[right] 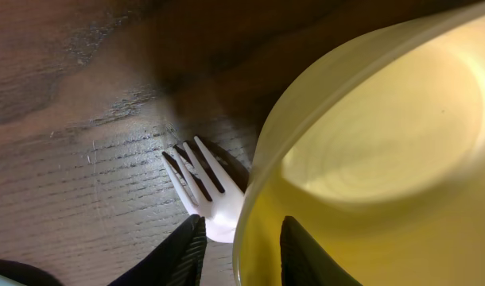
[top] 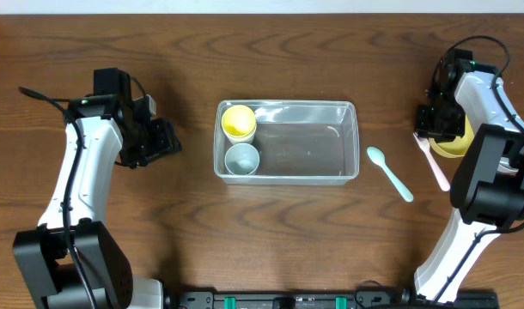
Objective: Pack container
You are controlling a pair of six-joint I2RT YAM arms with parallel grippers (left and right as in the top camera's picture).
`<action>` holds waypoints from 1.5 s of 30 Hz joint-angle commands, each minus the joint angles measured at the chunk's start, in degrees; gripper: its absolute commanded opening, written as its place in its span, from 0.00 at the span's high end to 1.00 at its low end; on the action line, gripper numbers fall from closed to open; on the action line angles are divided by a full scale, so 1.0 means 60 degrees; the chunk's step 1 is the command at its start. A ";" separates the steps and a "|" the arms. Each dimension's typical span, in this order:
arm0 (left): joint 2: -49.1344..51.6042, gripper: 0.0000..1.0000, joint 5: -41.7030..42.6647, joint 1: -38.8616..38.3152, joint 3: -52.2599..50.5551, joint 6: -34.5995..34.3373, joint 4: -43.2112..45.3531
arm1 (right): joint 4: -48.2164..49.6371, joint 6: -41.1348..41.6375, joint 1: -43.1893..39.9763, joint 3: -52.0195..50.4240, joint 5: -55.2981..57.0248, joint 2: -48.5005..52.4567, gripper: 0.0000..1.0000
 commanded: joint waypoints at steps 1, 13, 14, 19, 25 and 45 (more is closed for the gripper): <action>-0.0011 0.37 0.0124 0.0022 0.0087 0.0164 -0.0073 | 0.0022 -0.0004 -0.0073 0.0091 0.0062 0.0069 0.74; -0.0011 0.37 0.0124 0.0022 0.0087 0.0164 -0.0098 | -0.0004 0.0073 -0.0033 0.0295 -0.0131 -0.0095 0.99; -0.0011 0.37 0.0120 0.0022 0.0087 0.0168 -0.0102 | -0.0117 0.0069 -0.0007 0.0415 -0.0244 -0.0208 0.99; -0.0011 0.37 0.0124 0.0022 0.0087 0.0168 -0.0127 | -0.0885 -0.0280 0.0273 0.1479 -0.1300 -0.1129 0.99; -0.0011 0.37 0.0124 0.0022 0.0087 0.0168 -0.0160 | -0.1184 -0.0962 0.1479 0.2503 -0.2233 -0.2943 0.99; -0.0011 0.37 0.0120 0.0022 0.0087 0.0171 -0.0273 | -0.1275 -0.1461 0.6808 0.2102 -0.2149 -0.1789 0.99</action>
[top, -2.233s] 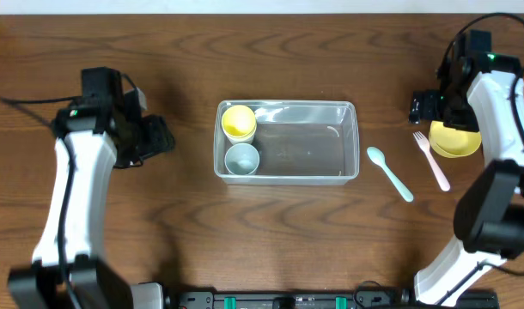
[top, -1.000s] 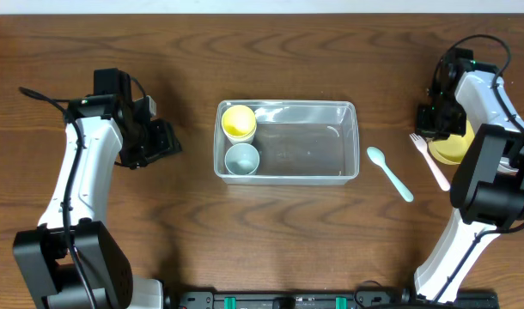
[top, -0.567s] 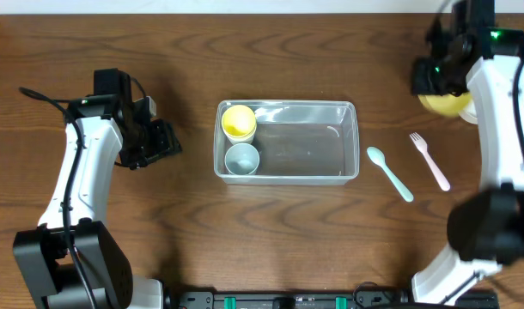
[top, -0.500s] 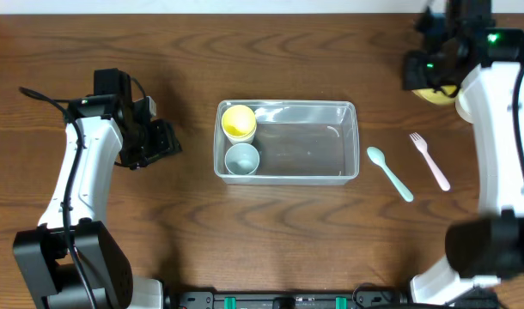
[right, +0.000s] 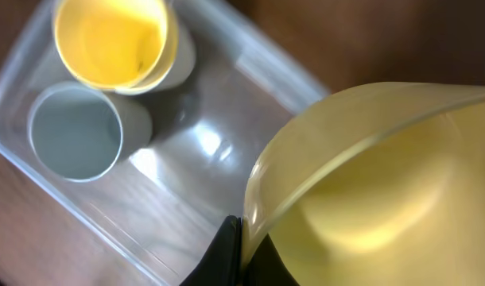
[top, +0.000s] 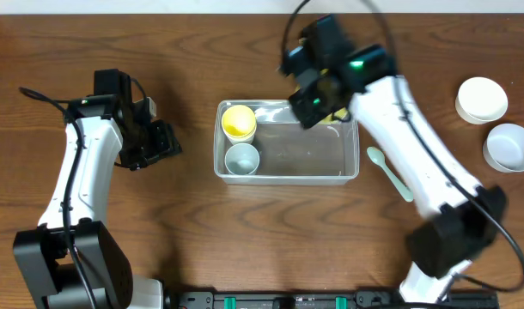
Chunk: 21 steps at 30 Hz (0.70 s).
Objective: Pack container
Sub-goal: 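Lift the yellow bowl with the right gripper and place it in the box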
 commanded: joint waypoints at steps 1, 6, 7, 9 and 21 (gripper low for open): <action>-0.0011 0.37 0.0120 0.0022 0.0087 0.0168 -0.0062 | -0.0138 -0.0029 0.0138 -0.0087 0.0015 0.0667 0.99; -0.0011 0.37 0.0120 0.0022 0.0087 0.0175 -0.0062 | -0.0244 0.0149 0.0018 -0.0087 0.0029 0.1625 0.99; -0.0011 0.37 0.0120 0.0022 0.0087 0.0211 -0.0062 | -0.0248 0.0175 -0.0025 -0.0087 0.0047 0.1774 0.99; -0.0011 0.37 0.0117 0.0022 0.0087 0.0240 -0.0062 | -0.0240 0.0219 -0.0124 -0.0087 0.0113 0.2014 0.99; -0.0011 0.37 0.0117 0.0022 0.0087 0.0240 -0.0058 | -0.0386 0.0208 -0.0670 -0.0087 0.0157 0.2262 0.91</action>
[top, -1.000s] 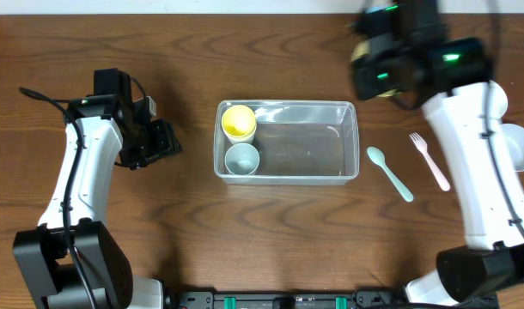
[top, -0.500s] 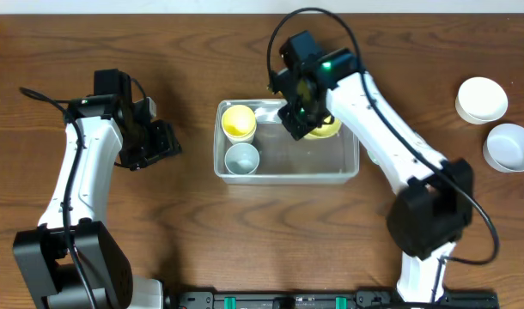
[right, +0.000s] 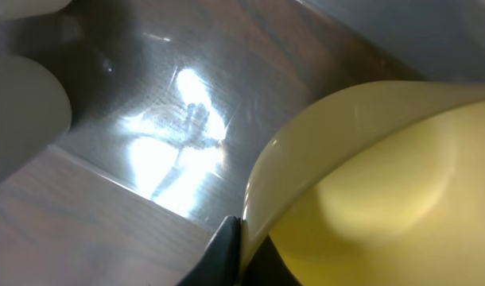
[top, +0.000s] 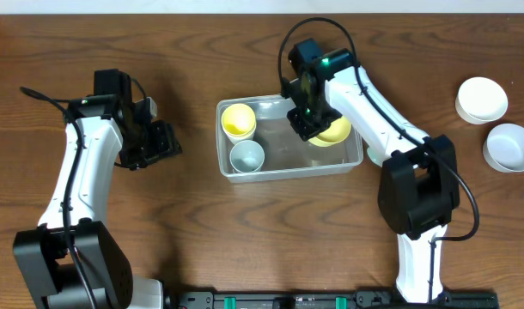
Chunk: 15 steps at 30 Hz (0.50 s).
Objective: Pack container
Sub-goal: 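Lift the yellow bowl with the right gripper and place it in the box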
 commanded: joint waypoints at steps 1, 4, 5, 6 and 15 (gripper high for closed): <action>-0.0011 0.37 0.0113 0.0022 0.0087 0.0095 -0.0058 | -0.0098 0.0000 -0.0135 0.0000 0.0109 0.0011 0.89; -0.0011 0.37 0.0113 0.0022 0.0087 0.0095 -0.0062 | -0.0229 -0.0226 -0.0142 0.0015 0.0109 -0.0015 0.68; -0.0011 0.37 0.0113 0.0022 0.0087 0.0095 -0.0062 | -0.0277 -0.0233 -0.0138 0.0018 0.0109 -0.0055 0.62; -0.0011 0.37 0.0113 0.0022 0.0087 0.0095 -0.0066 | -0.0317 -0.0233 -0.0138 0.0029 0.0109 -0.0102 0.59; -0.0011 0.37 0.0113 0.0022 0.0087 0.0095 -0.0124 | 0.0135 0.0805 -0.0911 0.0608 0.1359 -0.1792 0.50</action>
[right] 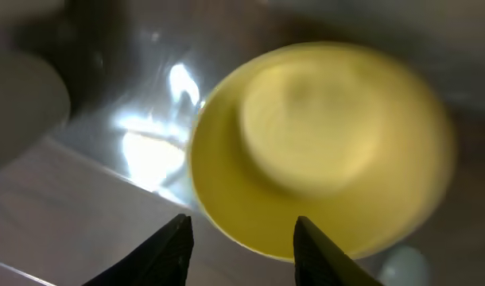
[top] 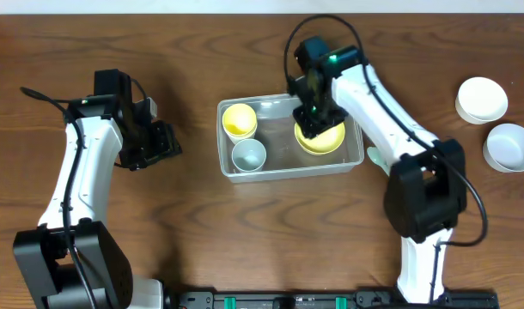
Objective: Pack container
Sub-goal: 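Lift the yellow bowl with the right gripper and place it in the box, then move the right gripper to the white bowl and grasp it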
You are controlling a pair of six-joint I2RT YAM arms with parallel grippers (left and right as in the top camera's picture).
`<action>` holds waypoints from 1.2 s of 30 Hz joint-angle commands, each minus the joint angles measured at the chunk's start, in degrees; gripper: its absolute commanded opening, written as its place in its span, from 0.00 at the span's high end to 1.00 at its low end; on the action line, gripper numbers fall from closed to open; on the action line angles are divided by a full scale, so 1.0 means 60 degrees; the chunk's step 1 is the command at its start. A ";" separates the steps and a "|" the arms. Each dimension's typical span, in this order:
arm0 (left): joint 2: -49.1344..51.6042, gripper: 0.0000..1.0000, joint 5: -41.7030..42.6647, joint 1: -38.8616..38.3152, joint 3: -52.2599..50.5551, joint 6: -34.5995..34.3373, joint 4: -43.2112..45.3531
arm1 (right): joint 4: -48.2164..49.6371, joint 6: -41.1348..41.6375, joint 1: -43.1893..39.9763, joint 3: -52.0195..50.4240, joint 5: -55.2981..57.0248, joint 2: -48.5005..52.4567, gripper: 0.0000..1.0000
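Observation:
A clear plastic container (top: 356, 159) sits mid-table. Inside it stand a yellow cup (top: 239, 120) and a grey-blue cup (top: 247, 154) at the left, and a yellow bowl (top: 322, 140) lies at the right. My right gripper (top: 315, 110) hovers over the bowl's far rim. In the right wrist view the yellow bowl (right: 322, 151) lies flat and blurred below the right gripper (right: 244, 230), whose fingers stand apart and empty. My left gripper (top: 167, 142) hangs left of the container; its jaws are hard to make out.
A mint spoon (top: 373, 157) pokes out past the container's right wall. A white bowl (top: 482, 99) and a pale grey bowl (top: 509, 146) rest at the far right.
The right gripper has opened and let go of the yellow bowl, which now lies flat in the container's right half. The left arm is unchanged.
My right gripper stood around the yellow bowl's rim at the far right, beside a pink fork. It then held the bowl over the container, later low inside it with the container shifted. Now the bowl lies released in the container.

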 commanded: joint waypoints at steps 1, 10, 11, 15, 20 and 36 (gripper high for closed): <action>-0.0011 0.37 0.0113 0.0022 0.0087 0.0095 -0.0084 | 0.0393 0.0794 -0.0907 0.0561 0.1286 -0.1450 0.43; -0.0011 0.37 0.0113 0.0022 0.0087 0.0095 -0.0084 | 0.2477 0.0692 -0.4382 0.0550 0.2320 -0.1942 0.10; -0.0011 0.37 0.0113 0.0022 0.0087 0.0095 -0.0080 | 0.2517 0.0692 -0.4692 0.0550 0.2320 -0.1818 0.09; -0.0011 0.37 0.0113 0.0022 0.0087 0.0095 -0.0080 | 0.2572 0.0550 -0.5978 0.0550 0.1945 -0.1020 0.10; -0.0011 0.37 0.0113 0.0022 0.0087 0.0095 -0.0080 | 0.2725 0.0390 -0.7100 0.0550 0.1439 0.0076 0.13; -0.0011 0.37 0.0113 0.0022 0.0087 0.0091 -0.0080 | 0.2761 0.0036 -0.7424 0.0550 0.0750 0.2109 0.15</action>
